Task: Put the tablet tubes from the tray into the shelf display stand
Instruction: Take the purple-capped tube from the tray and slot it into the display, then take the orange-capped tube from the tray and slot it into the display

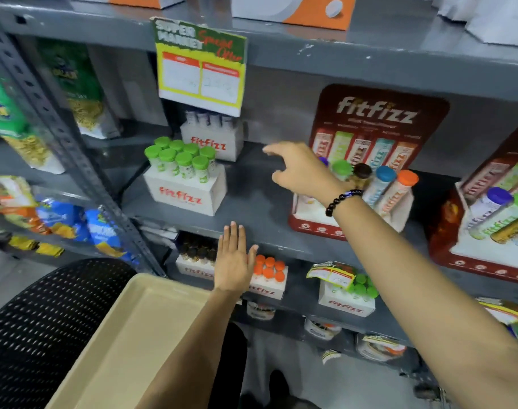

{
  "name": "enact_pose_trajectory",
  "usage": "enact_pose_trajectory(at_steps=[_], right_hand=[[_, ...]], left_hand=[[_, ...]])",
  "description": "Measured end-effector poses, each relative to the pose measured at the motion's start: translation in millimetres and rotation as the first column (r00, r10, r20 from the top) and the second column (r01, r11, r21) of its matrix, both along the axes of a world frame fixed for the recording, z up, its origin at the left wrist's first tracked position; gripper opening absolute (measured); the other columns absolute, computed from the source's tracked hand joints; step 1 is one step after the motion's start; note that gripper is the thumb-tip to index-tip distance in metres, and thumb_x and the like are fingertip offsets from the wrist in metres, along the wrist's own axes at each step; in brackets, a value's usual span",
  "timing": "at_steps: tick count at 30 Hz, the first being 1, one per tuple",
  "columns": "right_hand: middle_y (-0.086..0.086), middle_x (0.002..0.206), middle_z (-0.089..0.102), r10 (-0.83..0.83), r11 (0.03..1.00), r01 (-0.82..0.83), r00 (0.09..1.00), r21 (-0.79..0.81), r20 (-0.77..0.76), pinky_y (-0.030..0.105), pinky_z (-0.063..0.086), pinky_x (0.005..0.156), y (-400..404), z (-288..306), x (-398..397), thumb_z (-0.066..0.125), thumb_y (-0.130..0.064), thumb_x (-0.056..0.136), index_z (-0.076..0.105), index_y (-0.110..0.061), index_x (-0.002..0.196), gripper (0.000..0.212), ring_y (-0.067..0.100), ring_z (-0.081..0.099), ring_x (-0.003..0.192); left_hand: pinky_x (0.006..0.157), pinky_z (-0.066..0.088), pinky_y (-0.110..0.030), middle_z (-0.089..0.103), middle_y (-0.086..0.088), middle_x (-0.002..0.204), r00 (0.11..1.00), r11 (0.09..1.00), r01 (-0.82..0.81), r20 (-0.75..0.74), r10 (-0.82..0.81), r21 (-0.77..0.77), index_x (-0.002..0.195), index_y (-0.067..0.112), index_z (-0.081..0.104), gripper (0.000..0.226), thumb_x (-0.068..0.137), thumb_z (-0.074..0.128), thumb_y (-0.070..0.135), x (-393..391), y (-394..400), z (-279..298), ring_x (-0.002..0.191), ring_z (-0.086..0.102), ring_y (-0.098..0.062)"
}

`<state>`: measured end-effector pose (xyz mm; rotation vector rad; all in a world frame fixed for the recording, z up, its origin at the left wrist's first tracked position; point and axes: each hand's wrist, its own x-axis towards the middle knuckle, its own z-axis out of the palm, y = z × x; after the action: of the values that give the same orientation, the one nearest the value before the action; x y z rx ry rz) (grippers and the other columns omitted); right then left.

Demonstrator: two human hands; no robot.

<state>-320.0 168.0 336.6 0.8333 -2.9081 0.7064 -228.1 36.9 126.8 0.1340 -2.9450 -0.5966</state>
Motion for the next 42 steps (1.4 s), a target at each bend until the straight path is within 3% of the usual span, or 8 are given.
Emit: enact_pose_trajectory(at_steps=[3, 10, 16, 23, 26, 32, 38, 42], right_hand=[[0.014, 0.13, 0.06, 0.17, 0.985, -0.173, 0.982, 0.026, 0.084, 0.039, 0.044, 0.102, -39, -30, 16, 0.056, -0.003, 0.078, 0.058, -0.006, 0.124, 0.046, 0.03, 0.053, 0.121], [0.021, 0.114, 0.065, 0.393, 0.839, -0.517, 0.791, 0.17, 0.468, 0.042, 0.048, 0.091, -115, -138, 53, 0.053, 0.0, 0.079, 0.062, 0.004, 0.104, 0.027, 0.036, 0.059, 0.109], [0.015, 0.134, 0.054, 0.507, 0.579, -0.768, 0.603, 0.275, 0.616, 0.036, 0.042, 0.103, -149, -243, 91, 0.047, -0.002, 0.083, 0.056, -0.005, 0.124, 0.042, 0.028, 0.047, 0.125], [0.019, 0.13, 0.055, 0.576, 0.284, -0.843, 0.531, 0.457, 0.622, 0.036, 0.043, 0.099, -159, -325, 108, 0.041, 0.003, 0.088, 0.053, -0.002, 0.124, 0.038, 0.034, 0.051, 0.119], [0.022, 0.121, 0.058, 0.565, 0.222, -0.839, 0.526, 0.497, 0.636, 0.036, 0.045, 0.09, -160, -341, 105, 0.041, 0.005, 0.087, 0.056, 0.002, 0.113, 0.031, 0.035, 0.056, 0.11], [0.023, 0.115, 0.061, 0.559, 0.207, -0.828, 0.538, 0.522, 0.631, 0.034, 0.047, 0.086, -161, -353, 98, 0.044, 0.007, 0.083, 0.062, 0.002, 0.106, 0.03, 0.035, 0.06, 0.103], [0.023, 0.127, 0.042, 0.525, 0.187, -0.848, 0.513, 0.496, 0.68, 0.036, 0.043, 0.096, -162, -347, 93, 0.045, -0.004, 0.091, 0.053, 0.003, 0.119, 0.03, 0.038, 0.052, 0.11], [0.019, 0.124, 0.051, 0.488, 0.347, -0.872, 0.483, 0.347, 0.727, 0.032, 0.041, 0.09, -159, -328, 84, 0.054, -0.01, 0.088, 0.054, -0.003, 0.118, 0.03, 0.032, 0.053, 0.107]], left_hand=[[0.117, 0.01, -0.045, 0.02, -0.025, 0.151, 0.992, 0.992, -0.126, 0.028, 0.125, 0.03, 0.141, -0.003, 0.023, 0.056, 0.098, 0.036, 0.031, 47, -16, -7, 0.142, 0.015, -0.038], [0.091, 0.048, -0.056, 0.056, -0.031, 0.125, 0.842, 0.87, -0.491, 0.27, 0.467, 0.029, 0.121, -0.01, 0.053, 0.083, 0.095, -0.004, 0.044, 151, -30, -40, 0.115, 0.054, -0.046], [0.116, 0.016, -0.044, 0.023, -0.025, 0.151, 0.656, 0.709, -0.705, 0.402, 0.639, 0.023, 0.141, -0.004, 0.025, 0.057, 0.099, 0.033, 0.034, 210, -12, -108, 0.14, 0.021, -0.039], [0.118, 0.007, -0.041, 0.011, -0.022, 0.155, 0.554, 0.636, -0.772, 0.48, 0.68, -0.009, 0.145, 0.001, 0.012, 0.104, 0.071, -0.03, 0.061, 228, 4, -147, 0.144, 0.008, -0.033], [0.118, 0.006, -0.04, 0.011, -0.02, 0.156, 0.542, 0.643, -0.765, 0.511, 0.667, -0.029, 0.145, 0.003, 0.01, 0.101, 0.071, -0.029, 0.059, 231, 7, -155, 0.144, 0.006, -0.033], [0.118, 0.01, -0.043, 0.017, -0.021, 0.154, 0.537, 0.603, -0.798, 0.475, 0.697, 0.018, 0.144, 0.003, 0.016, 0.062, 0.097, 0.026, 0.041, 227, 8, -161, 0.143, 0.011, -0.036], [0.117, 0.01, -0.044, 0.019, -0.022, 0.153, 0.532, 0.596, -0.802, 0.471, 0.703, 0.016, 0.144, 0.003, 0.016, 0.062, 0.097, 0.034, 0.039, 227, 8, -161, 0.142, 0.013, -0.037], [0.117, 0.014, -0.047, 0.021, -0.024, 0.152, 0.534, 0.599, -0.801, 0.459, 0.71, 0.004, 0.143, 0.001, 0.019, 0.062, 0.096, 0.029, 0.041, 225, 9, -160, 0.141, 0.015, -0.04]])
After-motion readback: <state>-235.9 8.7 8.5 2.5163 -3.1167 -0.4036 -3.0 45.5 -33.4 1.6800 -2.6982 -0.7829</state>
